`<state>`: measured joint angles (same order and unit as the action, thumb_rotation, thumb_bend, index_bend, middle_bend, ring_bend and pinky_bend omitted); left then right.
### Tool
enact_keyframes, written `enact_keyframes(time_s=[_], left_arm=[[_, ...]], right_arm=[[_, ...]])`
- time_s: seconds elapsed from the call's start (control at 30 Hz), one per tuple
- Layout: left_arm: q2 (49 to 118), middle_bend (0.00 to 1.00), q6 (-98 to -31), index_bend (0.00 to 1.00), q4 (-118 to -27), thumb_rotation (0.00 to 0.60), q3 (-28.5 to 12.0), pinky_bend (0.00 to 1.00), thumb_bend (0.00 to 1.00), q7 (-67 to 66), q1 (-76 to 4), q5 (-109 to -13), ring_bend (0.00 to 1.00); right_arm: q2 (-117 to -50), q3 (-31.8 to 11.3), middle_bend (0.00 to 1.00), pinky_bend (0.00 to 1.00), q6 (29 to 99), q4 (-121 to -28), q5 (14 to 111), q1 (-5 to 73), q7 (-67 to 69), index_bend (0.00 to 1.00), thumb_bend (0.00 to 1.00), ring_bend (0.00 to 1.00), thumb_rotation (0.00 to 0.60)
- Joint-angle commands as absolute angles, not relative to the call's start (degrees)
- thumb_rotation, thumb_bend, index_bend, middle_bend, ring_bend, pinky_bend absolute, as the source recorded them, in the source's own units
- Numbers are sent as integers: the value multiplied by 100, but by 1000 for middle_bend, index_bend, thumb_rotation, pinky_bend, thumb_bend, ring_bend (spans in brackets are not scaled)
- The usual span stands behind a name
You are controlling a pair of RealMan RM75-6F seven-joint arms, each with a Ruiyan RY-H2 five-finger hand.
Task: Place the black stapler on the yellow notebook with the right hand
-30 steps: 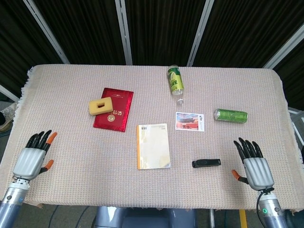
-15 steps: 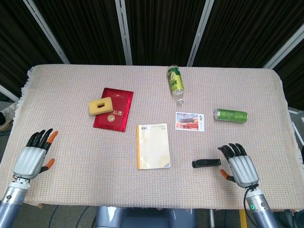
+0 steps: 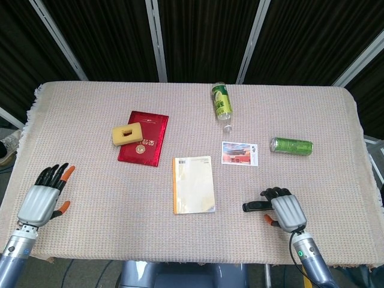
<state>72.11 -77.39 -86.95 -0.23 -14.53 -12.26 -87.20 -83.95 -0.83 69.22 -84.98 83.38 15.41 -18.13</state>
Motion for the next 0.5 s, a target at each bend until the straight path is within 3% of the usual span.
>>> enact_keyframes(time_s=[0.03,0.5], left_arm=[[7200,0,-7760,0,-8704,600,-11,94,297,-1432,-1220,-8744,0],[7207,0,-7665,0,-8705,600,19,94,300,-1464,-1252,-8715,0]], right_arm=[[-8457,-66,327,347,6893,-8423,8343,1560,-1768,338,248,289,600],[-8812,-92,413,462,6642,-7869,8238,1698,-1538,439,254,381,600]])
